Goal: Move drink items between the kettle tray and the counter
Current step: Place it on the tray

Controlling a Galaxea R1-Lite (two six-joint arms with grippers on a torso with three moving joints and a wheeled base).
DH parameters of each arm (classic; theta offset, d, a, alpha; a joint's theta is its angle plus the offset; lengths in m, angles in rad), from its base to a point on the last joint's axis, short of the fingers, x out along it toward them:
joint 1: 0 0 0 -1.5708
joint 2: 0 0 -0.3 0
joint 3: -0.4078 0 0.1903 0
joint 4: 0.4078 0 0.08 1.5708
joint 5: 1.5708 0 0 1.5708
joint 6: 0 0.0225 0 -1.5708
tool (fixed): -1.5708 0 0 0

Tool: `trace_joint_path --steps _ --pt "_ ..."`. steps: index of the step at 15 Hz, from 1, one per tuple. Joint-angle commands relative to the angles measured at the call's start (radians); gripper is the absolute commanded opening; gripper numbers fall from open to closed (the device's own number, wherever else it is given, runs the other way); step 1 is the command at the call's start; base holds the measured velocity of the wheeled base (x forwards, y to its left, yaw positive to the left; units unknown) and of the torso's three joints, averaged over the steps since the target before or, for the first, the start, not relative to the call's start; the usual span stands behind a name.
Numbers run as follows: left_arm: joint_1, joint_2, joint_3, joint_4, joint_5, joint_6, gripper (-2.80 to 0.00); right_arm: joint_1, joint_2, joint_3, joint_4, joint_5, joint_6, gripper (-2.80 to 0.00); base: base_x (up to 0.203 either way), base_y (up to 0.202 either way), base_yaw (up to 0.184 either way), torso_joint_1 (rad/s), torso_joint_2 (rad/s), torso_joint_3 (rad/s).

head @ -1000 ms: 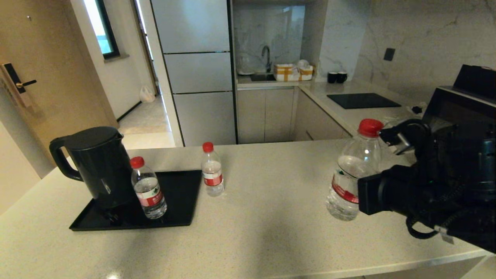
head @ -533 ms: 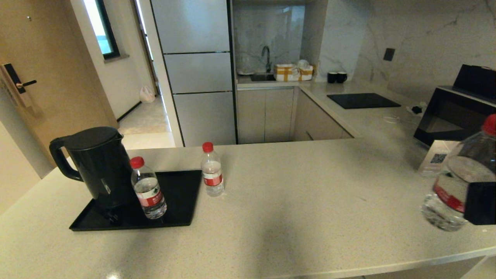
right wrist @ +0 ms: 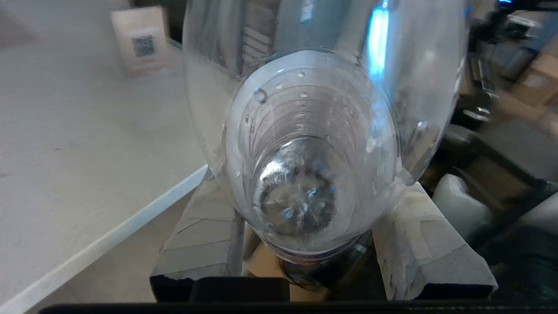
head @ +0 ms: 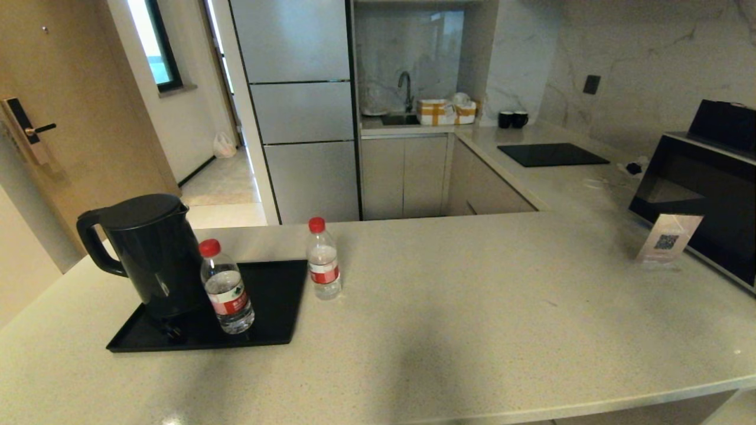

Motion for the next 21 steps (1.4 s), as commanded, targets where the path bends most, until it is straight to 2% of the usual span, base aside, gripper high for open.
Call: trace_joint_path --steps 1,3,4,6,8,9,10,11,21 --pt "0.0 0.0 0.0 0.0 0.001 0.0 -2.8 -0.032 -0.214 0.073 0.017 0.227 -0.017 -2.8 0.0 0.0 0.0 0.0 0.0 0.0" --pt "0.0 0.0 0.0 0.0 0.001 0.0 -2.8 -0.038 -0.278 0.187 0.016 0.535 -0.029 -2.8 0.0 0.0 0.0 0.0 0.0 0.0" --pt "0.0 0.0 0.0 0.0 0.001 0.0 -2.8 -0.039 -0.308 0.263 0.012 0.657 -0.037 -2.8 0.0 0.0 0.0 0.0 0.0 0.0" --pt "0.0 0.0 0.0 0.0 0.001 0.0 -2.8 -0.04 -0.325 0.394 -0.088 0.817 -0.061 -2.8 0.0 0.0 0.0 0.0 0.0 0.0" --pt "0.0 0.0 0.0 0.0 0.001 0.0 -2.8 -0.039 -0.33 0.511 -0.275 0.908 -0.081 -2.8 0.0 0.0 0.0 0.0 0.0 0.0" --pt "0.0 0.0 0.0 0.0 0.001 0.0 -2.8 -0.04 -0.331 0.526 -0.296 0.908 -0.032 -2.8 0.0 0.0 0.0 0.0 0.0 0.0" --pt "0.0 -0.002 0.0 0.0 0.001 0.001 -2.8 -0.04 -0.331 0.54 -0.303 0.9 0.069 -2.8 0.0 0.0 0.0 0.0 0.0 0.0" --pt "0.0 0.0 0.0 0.0 0.001 0.0 -2.8 -0.041 -0.33 0.553 -0.322 0.879 0.112 -2.8 0.0 0.0 0.0 0.0 0.0 0.0" --pt "0.0 0.0 0.0 0.003 -0.002 0.007 -2.8 -0.041 -0.332 0.555 -0.331 0.877 0.11 -2.8 0.0 0.0 0.0 0.0 0.0 0.0"
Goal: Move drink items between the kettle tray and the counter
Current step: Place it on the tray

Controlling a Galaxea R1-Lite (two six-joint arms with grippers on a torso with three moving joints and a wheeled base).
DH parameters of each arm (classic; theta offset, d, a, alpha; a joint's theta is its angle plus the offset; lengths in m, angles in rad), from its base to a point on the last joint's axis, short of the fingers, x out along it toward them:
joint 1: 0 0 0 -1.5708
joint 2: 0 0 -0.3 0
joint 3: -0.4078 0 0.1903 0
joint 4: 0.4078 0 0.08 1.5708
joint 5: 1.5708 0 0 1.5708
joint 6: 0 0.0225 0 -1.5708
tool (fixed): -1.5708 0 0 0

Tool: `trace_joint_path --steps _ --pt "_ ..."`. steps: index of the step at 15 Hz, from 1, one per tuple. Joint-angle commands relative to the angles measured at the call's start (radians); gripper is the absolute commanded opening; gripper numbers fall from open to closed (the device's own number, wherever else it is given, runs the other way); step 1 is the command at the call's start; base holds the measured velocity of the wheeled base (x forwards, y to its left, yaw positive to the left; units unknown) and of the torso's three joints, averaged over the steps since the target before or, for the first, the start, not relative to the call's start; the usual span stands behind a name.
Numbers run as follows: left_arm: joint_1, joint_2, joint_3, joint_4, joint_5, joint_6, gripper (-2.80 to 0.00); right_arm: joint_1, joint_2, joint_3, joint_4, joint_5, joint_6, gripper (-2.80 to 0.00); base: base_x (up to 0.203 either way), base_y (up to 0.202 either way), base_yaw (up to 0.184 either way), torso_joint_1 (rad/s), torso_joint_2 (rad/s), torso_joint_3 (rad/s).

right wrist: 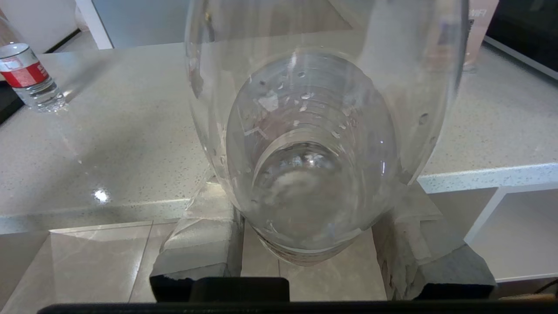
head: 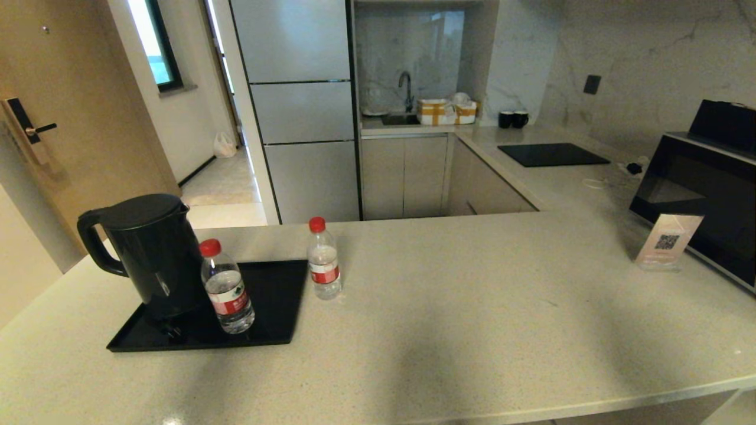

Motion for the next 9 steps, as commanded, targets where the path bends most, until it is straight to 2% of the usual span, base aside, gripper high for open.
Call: trace_joint_path --steps 1,6,9 --pt "0.0 0.0 0.0 0.001 -0.001 0.001 -2.8 0.0 0.002 0.0 0.0 0.0 0.0 -2.8 0.0 0.0 0.0 0.0 0.0 0.0" --pt "0.0 0.0 0.0 0.001 0.002 -0.004 -2.8 0.0 0.002 0.0 0.0 0.0 0.0 -2.8 0.0 0.0 0.0 0.0 0.0 0.0" --pt "0.0 0.0 0.0 0.001 0.002 -0.002 -2.8 0.0 0.002 0.0 0.0 0.0 0.0 -2.8 0.003 0.122 -0.008 0.002 0.0 0.003"
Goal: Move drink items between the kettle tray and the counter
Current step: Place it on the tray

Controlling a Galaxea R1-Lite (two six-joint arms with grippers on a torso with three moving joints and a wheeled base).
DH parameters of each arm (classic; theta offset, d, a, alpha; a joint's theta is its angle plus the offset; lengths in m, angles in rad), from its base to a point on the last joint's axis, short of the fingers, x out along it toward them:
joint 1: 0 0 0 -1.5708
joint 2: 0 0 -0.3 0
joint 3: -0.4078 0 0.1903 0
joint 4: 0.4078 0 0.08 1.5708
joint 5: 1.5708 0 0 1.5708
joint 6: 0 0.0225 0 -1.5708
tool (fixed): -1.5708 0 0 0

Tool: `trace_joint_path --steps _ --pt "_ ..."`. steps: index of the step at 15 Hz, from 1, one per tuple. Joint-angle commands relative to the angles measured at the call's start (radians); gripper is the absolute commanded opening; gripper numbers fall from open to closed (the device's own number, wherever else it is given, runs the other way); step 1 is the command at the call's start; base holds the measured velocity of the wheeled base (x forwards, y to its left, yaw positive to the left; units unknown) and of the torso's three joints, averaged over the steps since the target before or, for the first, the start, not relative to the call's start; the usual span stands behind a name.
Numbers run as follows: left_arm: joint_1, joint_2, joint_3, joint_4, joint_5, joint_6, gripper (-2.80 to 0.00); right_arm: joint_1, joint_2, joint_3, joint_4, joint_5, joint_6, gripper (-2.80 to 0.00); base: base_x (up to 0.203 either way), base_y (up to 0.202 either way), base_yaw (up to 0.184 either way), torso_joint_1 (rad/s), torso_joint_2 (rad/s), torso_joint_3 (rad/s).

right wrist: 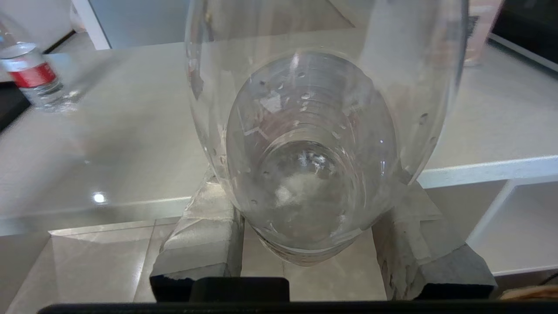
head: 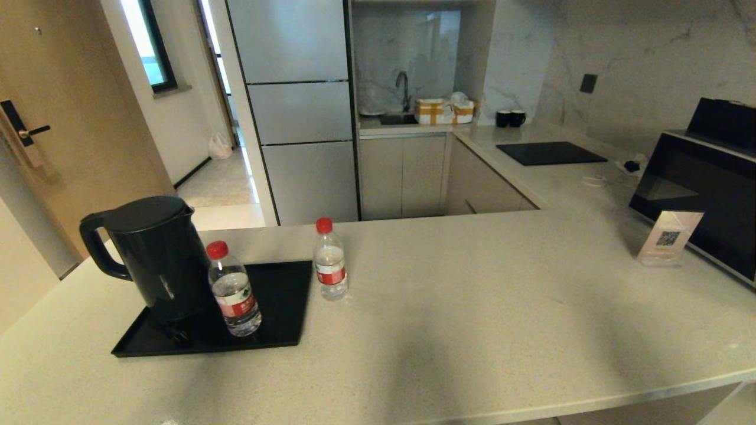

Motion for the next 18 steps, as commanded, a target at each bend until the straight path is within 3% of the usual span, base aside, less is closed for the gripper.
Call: trace_joint_path --steps 1,18 --pt "0.0 -0.002 0.0 0.001 -0.001 0.001 -2.8 0.0 0.003 0.0 0.0 0.0 0.0 -2.8 0.0 0.19 -0.007 0.001 0.0 0.002" --pt "0.0 0.0 0.0 -0.001 -0.001 0.002 -2.8 0.0 0.003 0.0 0.0 0.0 0.0 -2.8 0.0 0.19 -0.01 0.002 0.0 0.002"
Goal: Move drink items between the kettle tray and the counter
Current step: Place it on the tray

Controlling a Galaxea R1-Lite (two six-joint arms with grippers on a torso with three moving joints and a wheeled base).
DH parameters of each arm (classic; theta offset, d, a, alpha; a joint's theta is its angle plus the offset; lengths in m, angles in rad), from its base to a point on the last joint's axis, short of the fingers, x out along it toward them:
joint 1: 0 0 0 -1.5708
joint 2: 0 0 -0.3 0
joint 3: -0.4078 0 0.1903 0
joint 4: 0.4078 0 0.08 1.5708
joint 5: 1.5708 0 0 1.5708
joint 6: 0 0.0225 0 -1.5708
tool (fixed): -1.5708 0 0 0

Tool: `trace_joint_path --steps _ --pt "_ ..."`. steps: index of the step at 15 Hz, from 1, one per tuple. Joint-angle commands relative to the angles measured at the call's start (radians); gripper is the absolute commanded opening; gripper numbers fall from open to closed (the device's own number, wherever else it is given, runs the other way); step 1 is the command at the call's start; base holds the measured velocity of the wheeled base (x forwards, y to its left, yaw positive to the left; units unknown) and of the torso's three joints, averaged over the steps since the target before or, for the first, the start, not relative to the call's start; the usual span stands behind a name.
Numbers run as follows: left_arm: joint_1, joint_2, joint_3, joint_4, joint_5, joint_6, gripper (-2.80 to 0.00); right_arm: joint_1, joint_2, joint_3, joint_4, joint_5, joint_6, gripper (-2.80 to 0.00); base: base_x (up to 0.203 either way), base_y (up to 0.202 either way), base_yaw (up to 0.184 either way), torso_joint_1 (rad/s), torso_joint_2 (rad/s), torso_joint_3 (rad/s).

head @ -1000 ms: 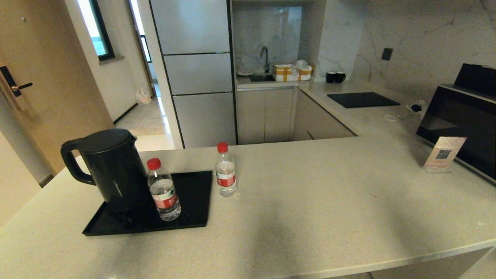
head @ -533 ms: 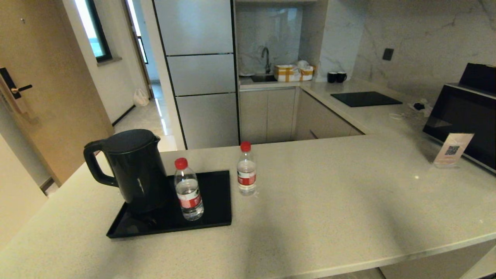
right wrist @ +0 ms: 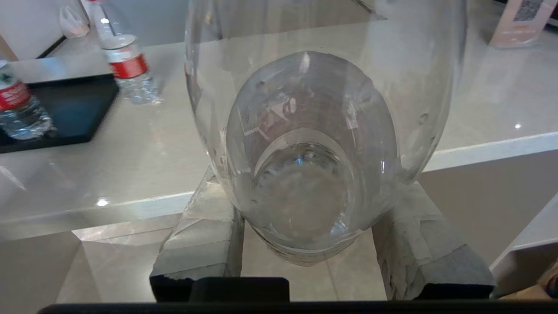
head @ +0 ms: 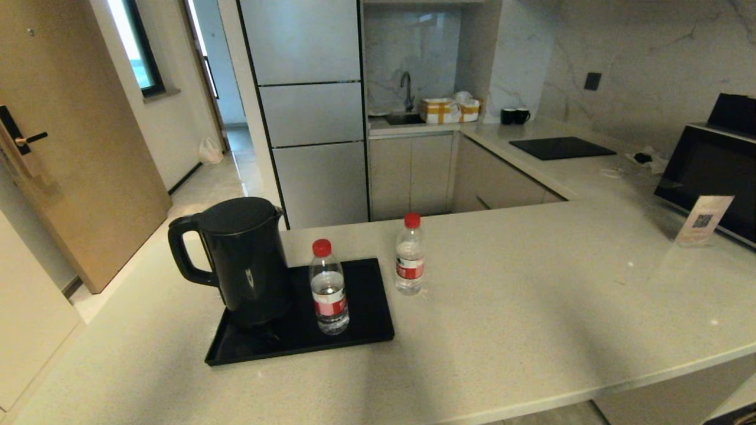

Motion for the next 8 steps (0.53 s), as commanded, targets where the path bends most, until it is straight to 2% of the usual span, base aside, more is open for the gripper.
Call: trace_joint_path --steps 1,8 --pt "0.0 0.0 0.0 -0.001 0.0 0.001 -2.8 0.0 0.002 0.0 0.0 0.0 0.0 -2.8 0.0 0.191 -0.013 0.002 0.0 -0.002" --pt "0.0 -0.002 0.0 -0.003 0.002 -0.002 -2.8 0.0 0.002 0.002 -0.002 0.0 0.0 -2.8 0.0 0.181 -0.008 0.002 0.0 0.002"
